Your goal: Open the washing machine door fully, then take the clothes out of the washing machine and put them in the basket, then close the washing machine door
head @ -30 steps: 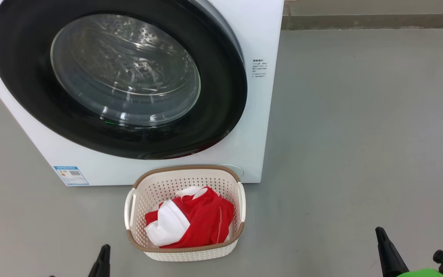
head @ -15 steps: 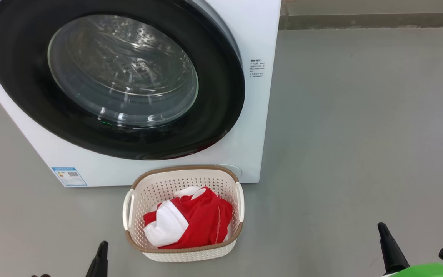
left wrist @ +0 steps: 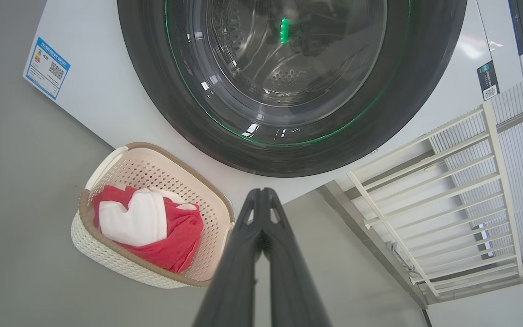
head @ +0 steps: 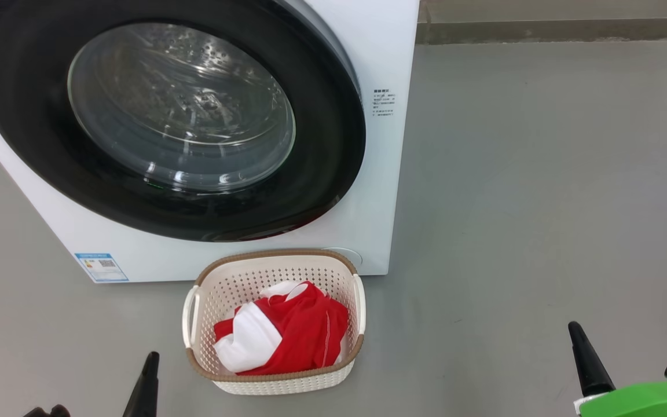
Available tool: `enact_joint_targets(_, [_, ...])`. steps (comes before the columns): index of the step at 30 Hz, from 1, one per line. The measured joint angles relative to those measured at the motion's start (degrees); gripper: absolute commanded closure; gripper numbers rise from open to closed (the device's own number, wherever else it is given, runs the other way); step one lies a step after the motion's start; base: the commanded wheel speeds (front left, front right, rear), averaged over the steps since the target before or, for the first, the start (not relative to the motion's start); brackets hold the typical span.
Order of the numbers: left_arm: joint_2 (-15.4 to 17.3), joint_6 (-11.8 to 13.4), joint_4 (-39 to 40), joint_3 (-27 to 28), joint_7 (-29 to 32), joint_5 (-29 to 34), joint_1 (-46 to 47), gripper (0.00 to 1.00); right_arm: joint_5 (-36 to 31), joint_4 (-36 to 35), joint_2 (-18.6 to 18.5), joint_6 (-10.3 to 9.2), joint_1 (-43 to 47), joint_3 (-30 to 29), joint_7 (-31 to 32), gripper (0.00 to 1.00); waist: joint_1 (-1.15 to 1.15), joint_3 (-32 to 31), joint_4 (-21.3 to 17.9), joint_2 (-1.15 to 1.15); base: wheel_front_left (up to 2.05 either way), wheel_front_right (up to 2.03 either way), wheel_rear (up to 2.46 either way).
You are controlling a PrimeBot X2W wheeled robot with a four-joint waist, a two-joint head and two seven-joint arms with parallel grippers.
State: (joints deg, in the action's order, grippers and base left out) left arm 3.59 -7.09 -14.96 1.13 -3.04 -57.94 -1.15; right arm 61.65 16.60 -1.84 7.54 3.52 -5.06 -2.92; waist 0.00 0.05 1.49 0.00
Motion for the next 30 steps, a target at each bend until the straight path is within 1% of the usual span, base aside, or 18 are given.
enact_joint_targets(30, [-0.7,0.0,-0.1,1.7,5.0,-18.3,2.7,1.00,16.2,-0.4,-0.1,-0.01,-3.5,-1.5,5.0,1.00,0.00,0.1,-0.8,0.00,0.00,0.00,0.00])
